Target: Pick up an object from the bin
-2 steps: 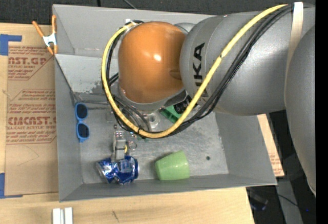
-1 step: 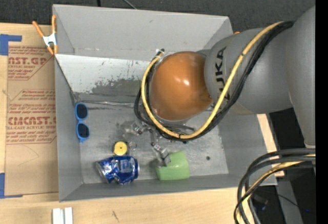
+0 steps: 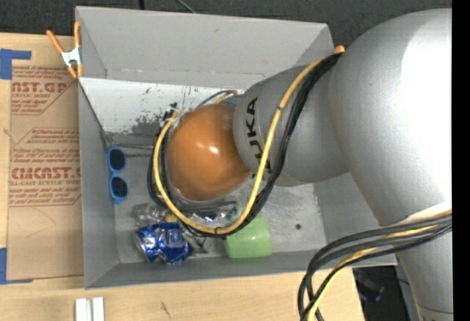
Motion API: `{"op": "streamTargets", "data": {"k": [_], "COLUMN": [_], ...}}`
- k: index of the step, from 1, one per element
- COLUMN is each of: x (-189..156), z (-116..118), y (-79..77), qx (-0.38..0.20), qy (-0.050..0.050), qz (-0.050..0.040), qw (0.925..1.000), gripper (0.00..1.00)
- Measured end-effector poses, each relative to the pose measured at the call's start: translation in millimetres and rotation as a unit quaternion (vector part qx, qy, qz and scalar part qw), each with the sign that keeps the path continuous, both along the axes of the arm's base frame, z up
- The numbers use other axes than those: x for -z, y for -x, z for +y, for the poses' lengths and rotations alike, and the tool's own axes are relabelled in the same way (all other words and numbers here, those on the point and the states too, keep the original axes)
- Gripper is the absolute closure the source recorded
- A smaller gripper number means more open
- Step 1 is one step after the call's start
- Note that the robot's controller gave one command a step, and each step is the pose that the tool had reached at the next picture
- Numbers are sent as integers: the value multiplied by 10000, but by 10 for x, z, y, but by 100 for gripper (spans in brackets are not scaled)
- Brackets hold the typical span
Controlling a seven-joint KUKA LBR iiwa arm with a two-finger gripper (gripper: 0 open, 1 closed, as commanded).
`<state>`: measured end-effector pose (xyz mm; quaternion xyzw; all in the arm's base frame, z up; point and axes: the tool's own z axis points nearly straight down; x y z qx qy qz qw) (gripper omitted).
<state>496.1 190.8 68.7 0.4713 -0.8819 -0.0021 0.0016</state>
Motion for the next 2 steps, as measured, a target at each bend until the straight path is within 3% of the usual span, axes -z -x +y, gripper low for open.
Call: {"op": "streamTargets", "data": {"k": [1, 2], "x": [-16, -1591], "z": [-18, 370], "y": [-17, -153], "qx": [22, -109], "qy": [-1, -20], "qz": [-16, -74], "qw": [10000, 9999], "gripper": [100, 100]}}
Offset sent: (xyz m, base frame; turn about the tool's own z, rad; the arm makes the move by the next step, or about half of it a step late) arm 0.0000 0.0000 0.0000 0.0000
